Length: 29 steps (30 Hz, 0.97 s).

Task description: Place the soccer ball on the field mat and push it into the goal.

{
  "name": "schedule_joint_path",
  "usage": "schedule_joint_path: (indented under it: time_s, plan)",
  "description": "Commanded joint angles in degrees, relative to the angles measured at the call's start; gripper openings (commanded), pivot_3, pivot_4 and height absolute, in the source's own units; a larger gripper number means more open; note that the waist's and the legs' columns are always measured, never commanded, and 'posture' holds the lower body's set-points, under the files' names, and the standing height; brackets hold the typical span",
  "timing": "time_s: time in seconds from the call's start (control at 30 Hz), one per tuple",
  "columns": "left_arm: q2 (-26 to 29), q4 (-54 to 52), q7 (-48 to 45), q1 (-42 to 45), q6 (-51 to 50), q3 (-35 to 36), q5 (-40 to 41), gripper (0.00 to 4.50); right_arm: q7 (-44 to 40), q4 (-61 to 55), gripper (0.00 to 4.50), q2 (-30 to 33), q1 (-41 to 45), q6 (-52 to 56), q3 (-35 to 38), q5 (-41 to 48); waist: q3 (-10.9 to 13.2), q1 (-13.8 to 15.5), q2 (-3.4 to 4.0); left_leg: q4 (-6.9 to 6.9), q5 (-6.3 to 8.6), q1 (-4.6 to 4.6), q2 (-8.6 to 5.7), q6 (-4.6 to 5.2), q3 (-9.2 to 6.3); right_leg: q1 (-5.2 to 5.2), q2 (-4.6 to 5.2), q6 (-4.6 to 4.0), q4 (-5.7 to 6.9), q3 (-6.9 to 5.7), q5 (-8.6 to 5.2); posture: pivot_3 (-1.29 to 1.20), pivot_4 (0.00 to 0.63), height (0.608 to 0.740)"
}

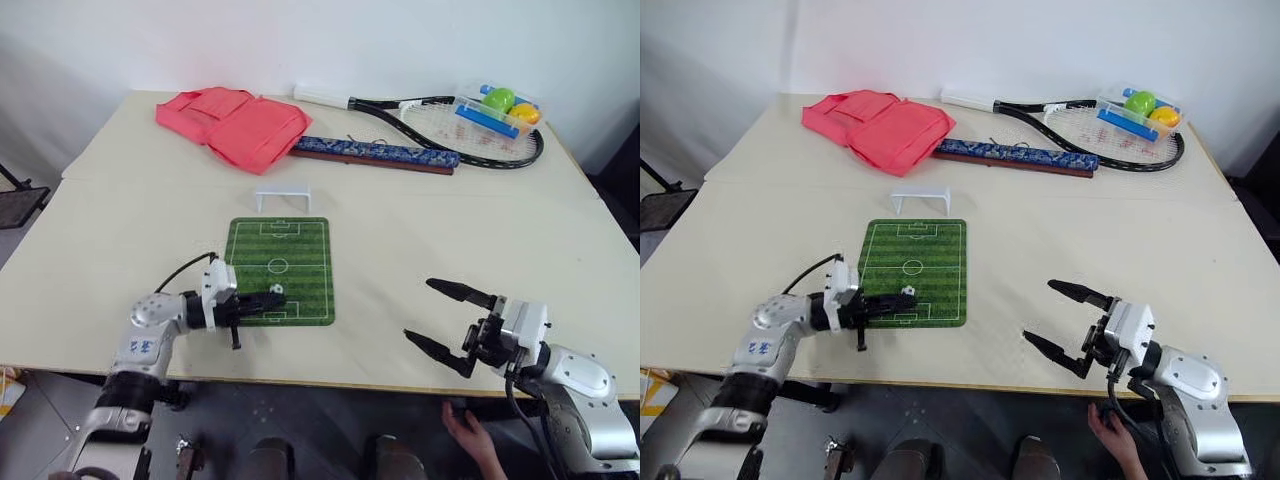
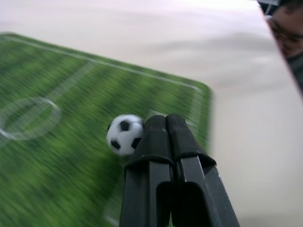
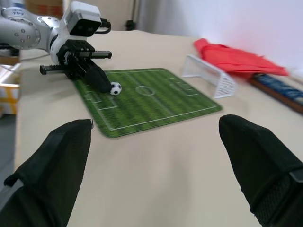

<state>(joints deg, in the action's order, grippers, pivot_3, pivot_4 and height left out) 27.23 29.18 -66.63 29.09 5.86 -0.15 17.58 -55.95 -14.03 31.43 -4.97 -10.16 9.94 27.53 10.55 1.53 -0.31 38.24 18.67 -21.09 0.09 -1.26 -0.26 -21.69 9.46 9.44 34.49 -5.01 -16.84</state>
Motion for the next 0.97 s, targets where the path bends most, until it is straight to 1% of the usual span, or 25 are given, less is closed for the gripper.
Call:
schedule_joint_path:
  time_s: [0.03, 0.1, 0.17, 0.27, 0.3, 0.37, 0.4, 0.53, 0.6, 0.7, 0.83, 0.9, 0.97]
  plan:
    - [-1.7, 12.0, 8.6, 8.1, 8.1, 2.2, -4.2, 0.02, 8.6, -2.2, 4.5, -2.6, -0.6, -1.8, 3.5, -4.3, 0.0, 0.0, -0.02, 0.0, 0.0, 0.0, -0.01, 0.01, 0.0, 0.0, 0.0, 0.01, 0.0, 0.0, 0.01, 0.0, 0.15, 0.74]
    - [-2.2, 18.1, 13.2, 12.6, 12.0, 3.8, -5.2, 0.02, 13.4, -2.3, 4.5, -4.6, -0.1, -1.6, 4.4, -6.4, 0.0, -0.1, -0.02, 0.02, -0.01, -0.03, -0.02, 0.01, 0.0, 0.0, 0.0, 0.04, -0.01, 0.01, 0.02, 0.0, 0.15, 0.74]
    - [-2.5, 21.9, 14.9, 15.4, 15.0, 5.1, -5.2, 0.02, 16.4, -2.3, 4.5, -5.6, 0.3, -1.6, 4.6, -8.2, 0.0, -0.4, -0.03, -0.01, 0.0, -0.03, -0.02, 0.01, 0.02, -0.02, 0.0, 0.05, -0.03, 0.02, 0.02, 0.0, 0.15, 0.74]
    - [-2.5, 24.4, 13.9, 16.9, 17.5, 5.4, -5.3, 0.02, 17.5, -2.5, 4.5, -6.1, 0.3, -1.2, 4.2, -7.6, 0.0, -0.4, -0.02, -0.09, -0.01, -0.02, -0.02, 0.01, 0.05, -0.06, 0.0, 0.05, -0.05, 0.04, 0.02, 0.0, 0.15, 0.74]
    - [-1.8, 22.7, 10.6, 16.4, 16.5, 6.4, -2.9, 0.02, 17.7, -2.9, 4.5, -6.6, 0.3, -1.1, 3.1, -7.7, 0.0, -0.4, -0.02, -0.09, 0.0, -0.02, -0.02, 0.01, 0.06, -0.06, 0.0, 0.05, -0.06, 0.03, 0.02, 0.0, 0.15, 0.74]
    - [0.6, 16.8, 3.2, 13.5, 13.7, 8.2, 1.8, 0.02, 17.6, -3.2, 4.5, -7.5, 0.3, -1.3, 0.8, -7.9, 0.0, -0.9, -0.03, -0.12, 0.0, -0.04, -0.02, 0.01, 0.08, -0.07, 0.0, 0.05, -0.08, 0.02, 0.02, 0.0, 0.15, 0.74]
    - [2.5, 13.4, 1.5, 11.2, 11.7, 9.0, 3.2, 0.02, 17.4, -3.0, 4.5, -7.9, 0.3, -1.4, 0.0, -7.8, 0.0, -1.2, -0.03, -0.13, 0.0, -0.04, -0.01, 0.01, 0.08, -0.08, 0.0, 0.04, -0.07, 0.03, 0.02, 0.0, 0.15, 0.74]
    - [8.7, 3.0, 0.1, 2.2, 3.9, 12.0, 5.9, 0.02, 16.5, -1.7, 4.5, -8.1, 1.2, -2.0, -1.3, -7.1, 0.0, -1.9, -0.02, -0.13, 0.0, -0.05, 0.01, 0.01, 0.09, -0.13, 0.0, 0.04, -0.05, 0.06, 0.02, 0.0, 0.15, 0.74]
    - [12.1, -1.2, 1.8, -4.1, 2.0, 15.8, 6.9, 0.02, 15.6, 0.0, 4.5, -8.2, 2.4, -2.7, -1.8, -7.0, 0.0, -2.3, -0.01, -0.11, 0.0, -0.02, 0.03, 0.02, 0.08, -0.12, 0.0, 0.04, -0.03, 0.09, 0.02, 0.0, 0.15, 0.74]
    - [14.8, -6.0, 6.2, -12.6, 2.1, 21.0, 6.5, 0.02, 14.1, 2.9, 4.5, -7.9, 4.4, -3.7, -2.0, -6.7, 0.0, -2.2, 0.0, -0.12, 0.01, 0.01, 0.05, 0.03, 0.08, -0.11, 0.0, 0.04, 0.0, 0.15, 0.02, 0.0, 0.15, 0.74]
    - [15.5, -9.7, 15.7, -22.4, 1.8, 29.2, 5.5, 0.02, 11.8, 7.0, 4.5, -7.6, 7.7, -5.3, -2.0, -6.1, 0.0, -1.6, 0.02, -0.11, 0.02, 0.0, 0.07, 0.04, 0.07, -0.12, 0.01, 0.04, 0.01, 0.15, 0.02, 0.0, 0.15, 0.74]
    - [14.9, -11.1, 18.9, -25.2, 2.0, 31.9, 5.8, 0.02, 10.6, 8.7, 4.5, -7.5, 9.0, -5.9, -2.0, -5.7, 0.0, -1.5, 0.01, -0.11, 0.03, 0.01, 0.07, 0.04, 0.07, -0.12, 0.01, 0.04, 0.0, 0.16, 0.02, 0.0, 0.15, 0.74]
    - [14.3, -13.0, 22.9, -27.5, 0.1, 33.4, 5.3, 0.02, 9.6, 10.2, 4.5, -7.4, 10.2, -6.4, -2.0, -5.4, 0.0, -1.4, 0.01, -0.11, 0.03, 0.0, 0.07, 0.03, 0.05, -0.12, 0.0, 0.03, -0.01, 0.12, 0.02, 0.0, 0.15, 0.74]
